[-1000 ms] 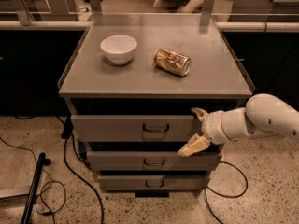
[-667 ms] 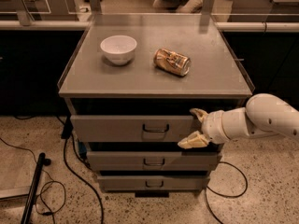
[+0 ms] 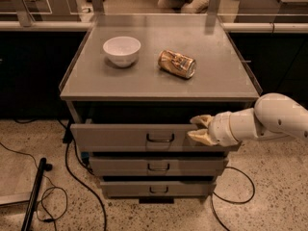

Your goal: Open top drawer

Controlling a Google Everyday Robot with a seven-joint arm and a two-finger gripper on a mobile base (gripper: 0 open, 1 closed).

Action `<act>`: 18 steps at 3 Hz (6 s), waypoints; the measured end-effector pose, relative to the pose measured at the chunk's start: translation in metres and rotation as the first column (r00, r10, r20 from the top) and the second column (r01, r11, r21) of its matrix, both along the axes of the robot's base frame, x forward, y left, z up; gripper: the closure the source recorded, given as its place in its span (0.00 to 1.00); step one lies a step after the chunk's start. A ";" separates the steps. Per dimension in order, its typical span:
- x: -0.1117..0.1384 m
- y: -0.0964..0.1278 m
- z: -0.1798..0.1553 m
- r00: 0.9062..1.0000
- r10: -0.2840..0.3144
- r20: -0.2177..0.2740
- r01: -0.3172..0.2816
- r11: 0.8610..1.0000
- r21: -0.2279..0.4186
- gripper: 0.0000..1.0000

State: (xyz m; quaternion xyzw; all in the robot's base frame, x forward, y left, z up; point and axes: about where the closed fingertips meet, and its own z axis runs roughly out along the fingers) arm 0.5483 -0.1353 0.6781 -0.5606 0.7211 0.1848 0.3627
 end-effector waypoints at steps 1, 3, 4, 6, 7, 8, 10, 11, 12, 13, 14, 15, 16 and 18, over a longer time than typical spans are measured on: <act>0.001 -0.001 0.007 1.000 0.000 0.000 0.000 1.000 0.000 1.00; -0.015 -0.007 0.008 1.000 -0.012 -0.012 0.012 1.000 -0.002 1.00; -0.039 -0.014 0.005 0.999 -0.033 -0.032 0.033 0.999 -0.001 1.00; -0.039 -0.014 0.005 0.999 -0.032 -0.032 0.032 0.999 -0.001 0.58; -0.039 -0.014 0.005 0.999 -0.032 -0.032 0.032 0.999 -0.001 0.36; -0.039 -0.014 0.005 0.999 -0.032 -0.032 0.032 0.999 -0.001 0.37; -0.064 -0.031 -0.001 0.997 -0.061 -0.044 0.060 0.998 -0.016 0.84; -0.066 -0.029 0.003 0.997 -0.057 -0.045 0.056 0.998 -0.015 1.00; -0.084 -0.026 0.011 0.998 -0.042 -0.045 0.041 0.999 -0.014 1.00; -0.107 -0.035 0.011 0.997 -0.056 -0.058 0.055 0.998 -0.023 1.00; -0.107 -0.035 0.011 0.997 -0.056 -0.058 0.055 0.998 -0.023 0.84; -0.107 -0.035 0.011 0.997 -0.056 -0.058 0.055 0.998 -0.023 0.60; -0.107 -0.035 0.011 0.997 -0.056 -0.058 0.055 0.998 -0.023 0.36; -0.107 -0.035 0.011 0.997 -0.056 -0.058 0.055 0.998 -0.023 0.54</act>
Offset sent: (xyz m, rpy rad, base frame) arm -0.3711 -0.1447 -0.0022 -0.0787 0.1170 -0.2098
